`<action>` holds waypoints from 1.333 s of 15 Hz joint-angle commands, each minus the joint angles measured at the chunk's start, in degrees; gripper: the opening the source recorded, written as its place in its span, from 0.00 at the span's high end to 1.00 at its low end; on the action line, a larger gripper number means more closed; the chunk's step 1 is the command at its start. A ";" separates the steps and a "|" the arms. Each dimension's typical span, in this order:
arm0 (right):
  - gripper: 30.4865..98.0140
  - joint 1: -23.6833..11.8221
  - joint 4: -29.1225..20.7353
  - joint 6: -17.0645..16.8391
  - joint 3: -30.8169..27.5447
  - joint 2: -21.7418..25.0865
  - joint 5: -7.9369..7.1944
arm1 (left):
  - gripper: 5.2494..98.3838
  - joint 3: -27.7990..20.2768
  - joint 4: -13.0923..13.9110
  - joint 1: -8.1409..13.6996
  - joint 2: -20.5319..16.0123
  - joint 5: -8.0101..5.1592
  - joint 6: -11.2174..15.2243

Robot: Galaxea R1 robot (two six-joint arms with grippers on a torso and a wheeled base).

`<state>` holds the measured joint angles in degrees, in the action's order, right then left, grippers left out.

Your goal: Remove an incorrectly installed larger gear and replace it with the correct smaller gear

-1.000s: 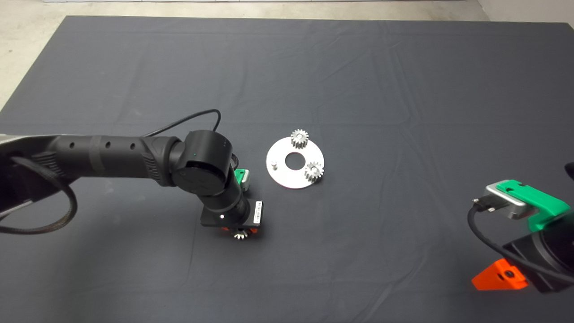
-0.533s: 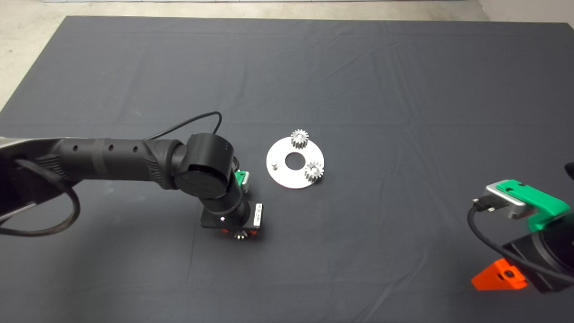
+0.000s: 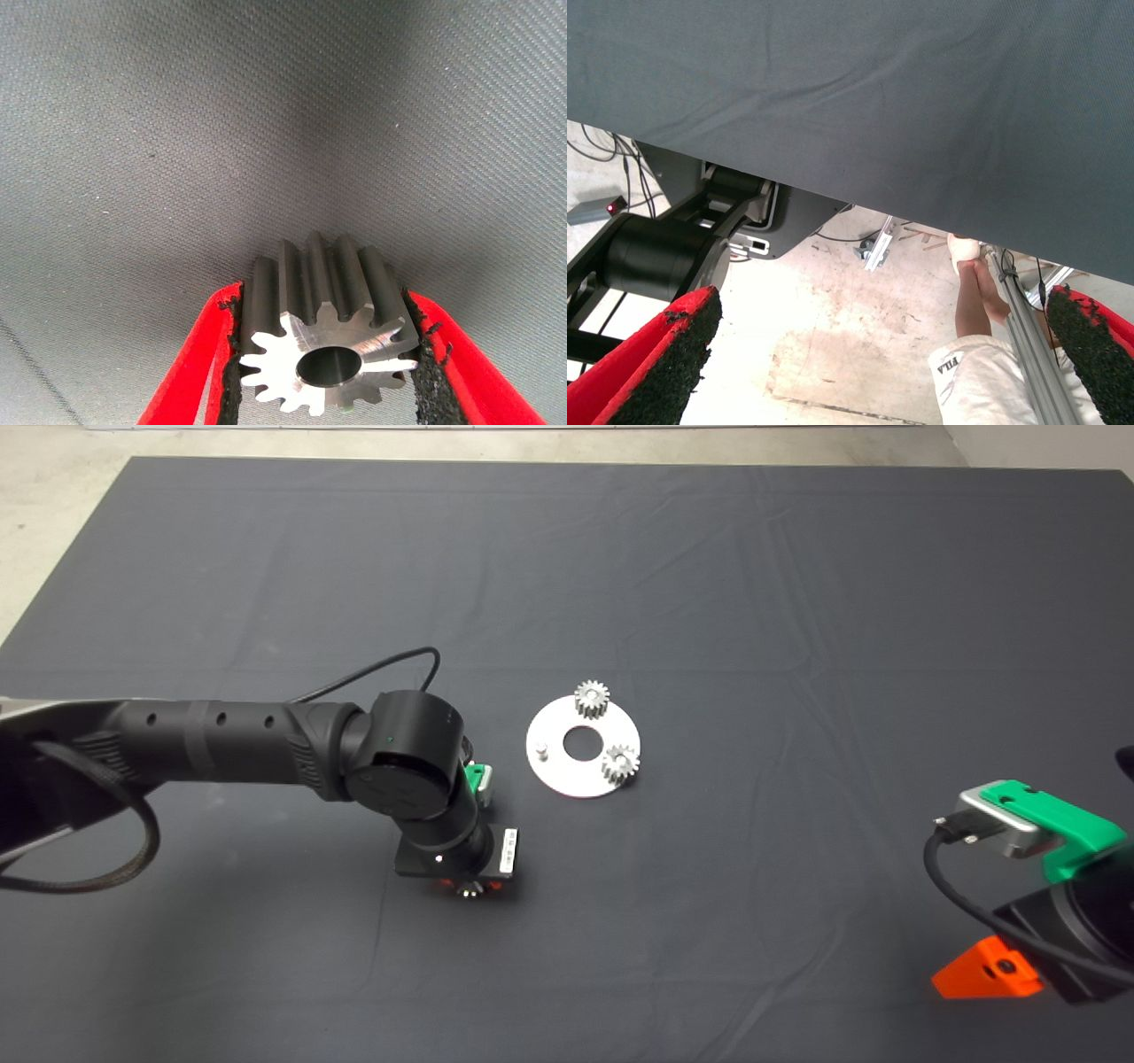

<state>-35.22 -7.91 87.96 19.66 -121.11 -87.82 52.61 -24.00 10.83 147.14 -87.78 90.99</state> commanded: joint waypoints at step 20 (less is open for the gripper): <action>0.02 -0.58 -1.85 -0.15 -0.25 -0.05 -3.32 | 0.66 12.97 13.19 16.42 12.40 -1.95 -0.94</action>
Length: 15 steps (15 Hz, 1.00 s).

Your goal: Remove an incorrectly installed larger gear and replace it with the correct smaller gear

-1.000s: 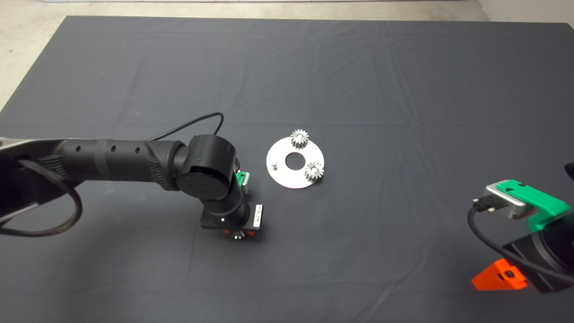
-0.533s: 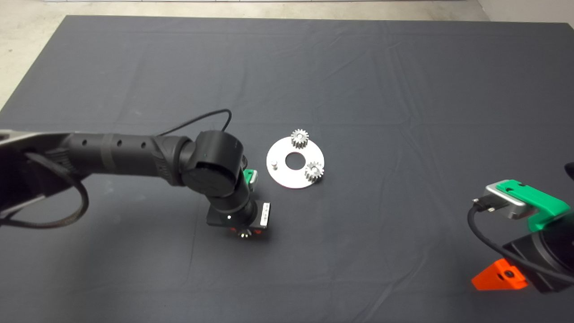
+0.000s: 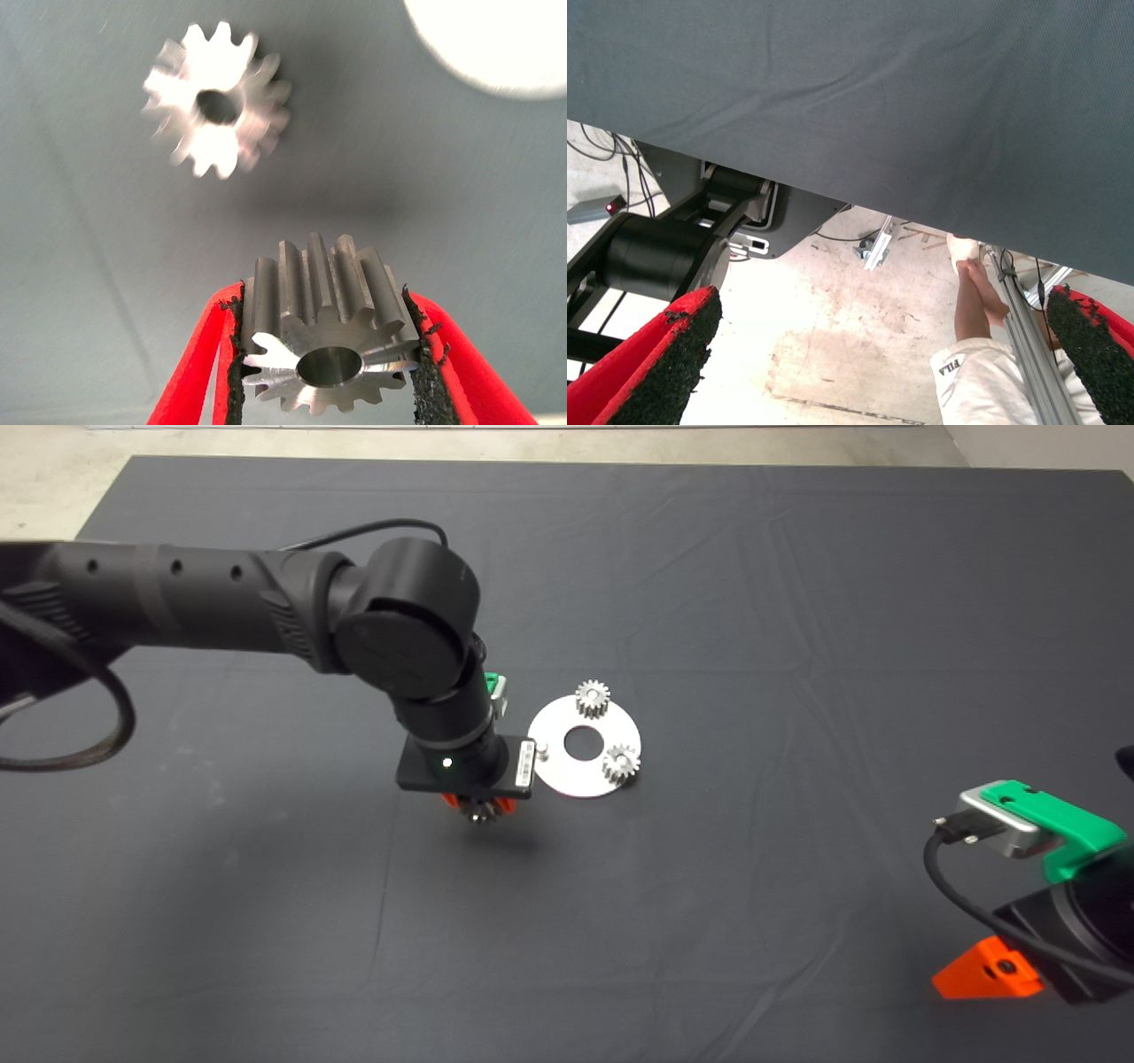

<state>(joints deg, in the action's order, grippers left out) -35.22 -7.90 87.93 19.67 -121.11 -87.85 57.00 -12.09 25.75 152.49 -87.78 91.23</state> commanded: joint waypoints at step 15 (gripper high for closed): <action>0.02 0.67 -1.85 0.15 -0.26 -0.14 -3.30 | 0.67 25.50 1.19 1.50 11.65 -1.77 -12.03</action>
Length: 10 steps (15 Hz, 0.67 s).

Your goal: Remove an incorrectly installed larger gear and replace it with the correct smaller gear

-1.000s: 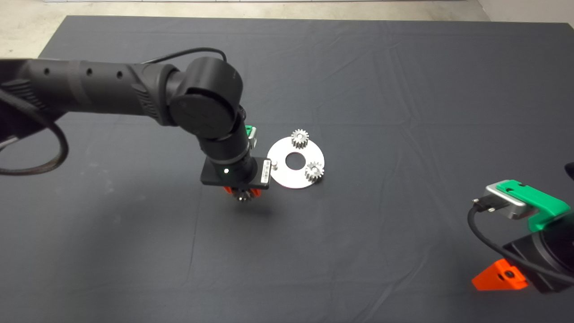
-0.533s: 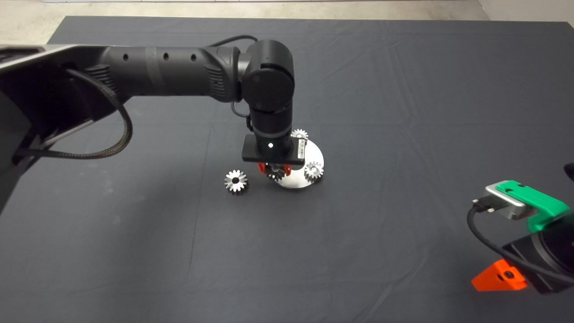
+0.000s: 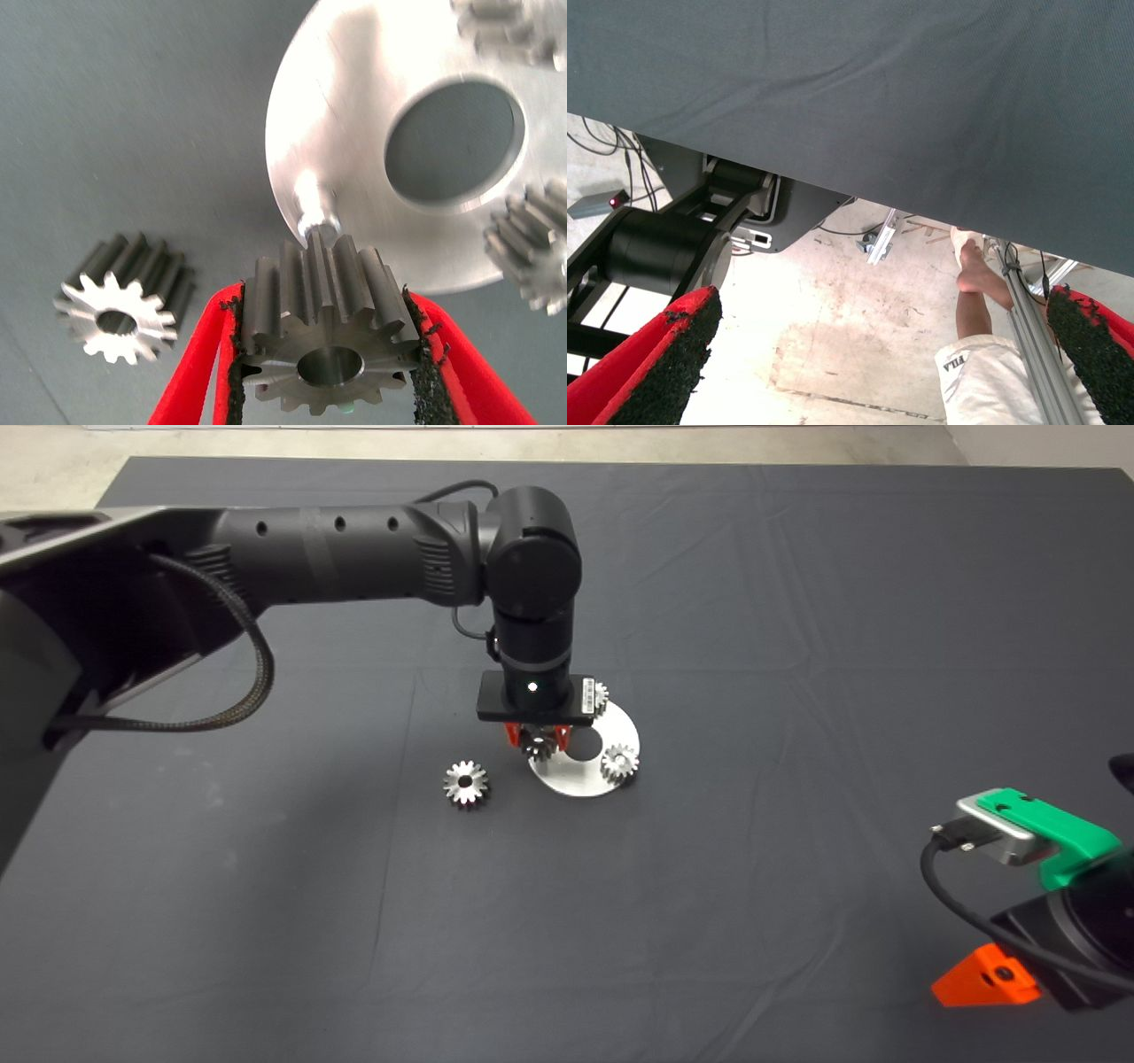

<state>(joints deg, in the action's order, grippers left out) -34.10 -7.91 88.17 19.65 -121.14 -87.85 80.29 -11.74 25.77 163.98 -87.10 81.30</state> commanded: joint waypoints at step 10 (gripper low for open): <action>0.02 -0.52 -1.84 -0.37 -0.33 -0.03 -3.30 | 0.67 3.89 1.79 1.13 1.74 -2.28 -4.05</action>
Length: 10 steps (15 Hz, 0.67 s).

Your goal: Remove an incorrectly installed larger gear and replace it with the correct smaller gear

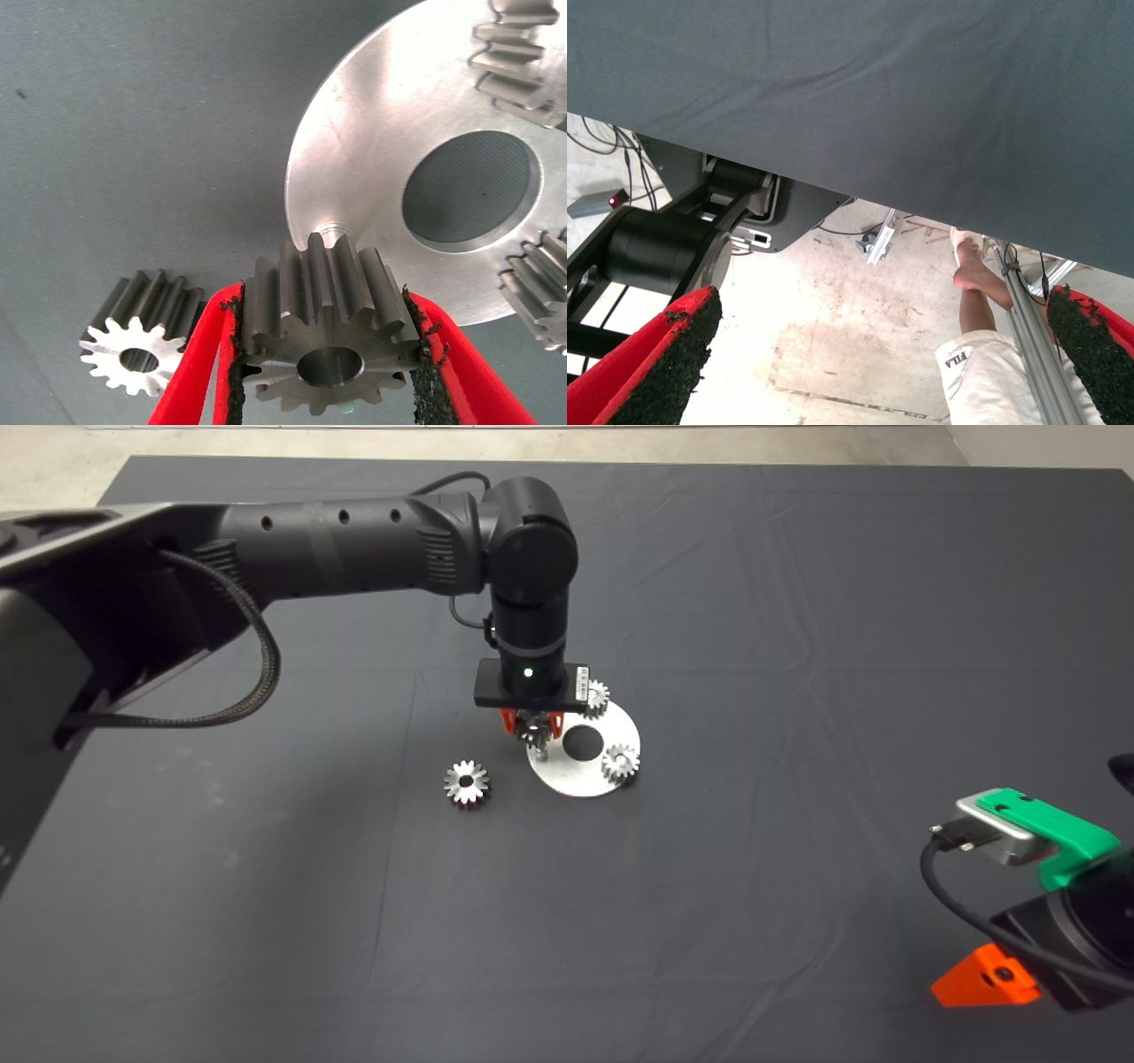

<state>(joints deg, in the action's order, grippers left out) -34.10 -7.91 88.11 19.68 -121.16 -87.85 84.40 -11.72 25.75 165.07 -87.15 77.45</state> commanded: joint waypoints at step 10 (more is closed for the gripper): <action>0.02 -0.62 -1.76 -0.43 -0.27 0.17 -3.30 | 0.67 -0.42 2.14 1.06 0.56 -2.23 -0.19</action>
<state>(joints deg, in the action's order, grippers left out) -34.10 -7.91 87.92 19.65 -121.13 -87.85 84.37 -10.67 25.73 165.41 -87.13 77.45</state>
